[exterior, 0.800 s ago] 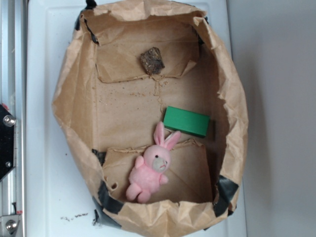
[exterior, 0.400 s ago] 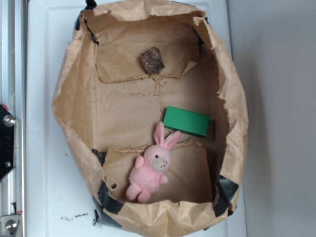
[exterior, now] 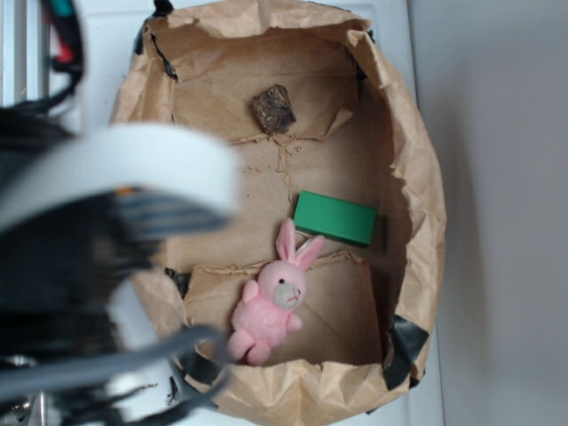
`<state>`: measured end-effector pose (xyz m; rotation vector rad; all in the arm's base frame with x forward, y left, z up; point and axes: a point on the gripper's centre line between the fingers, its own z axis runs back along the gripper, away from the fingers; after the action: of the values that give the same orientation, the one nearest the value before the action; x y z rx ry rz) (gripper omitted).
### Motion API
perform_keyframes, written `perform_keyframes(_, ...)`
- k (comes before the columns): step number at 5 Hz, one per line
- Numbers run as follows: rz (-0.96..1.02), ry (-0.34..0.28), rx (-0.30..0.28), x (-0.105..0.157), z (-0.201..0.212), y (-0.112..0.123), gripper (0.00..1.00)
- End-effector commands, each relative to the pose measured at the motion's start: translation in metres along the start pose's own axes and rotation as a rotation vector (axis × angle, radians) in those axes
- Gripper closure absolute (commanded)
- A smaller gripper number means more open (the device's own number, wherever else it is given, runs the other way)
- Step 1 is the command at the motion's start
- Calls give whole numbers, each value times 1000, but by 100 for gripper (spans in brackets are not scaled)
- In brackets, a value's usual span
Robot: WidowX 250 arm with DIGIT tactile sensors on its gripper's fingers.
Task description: Grab the rock.
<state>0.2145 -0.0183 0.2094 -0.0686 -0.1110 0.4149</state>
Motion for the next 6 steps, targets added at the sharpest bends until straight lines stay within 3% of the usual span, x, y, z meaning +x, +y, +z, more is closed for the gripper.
perform_keyframes(1, 459, -54, -83, 67, -35, 19, 0)
perform_keyframes(2, 647, -54, -53, 81, -58, 36, 0)
perform_keyframes(5, 800, -188, 19, 88, -105, 72, 0)
perform_keyframes(6, 832, -197, 60, 92, -112, 80, 0)
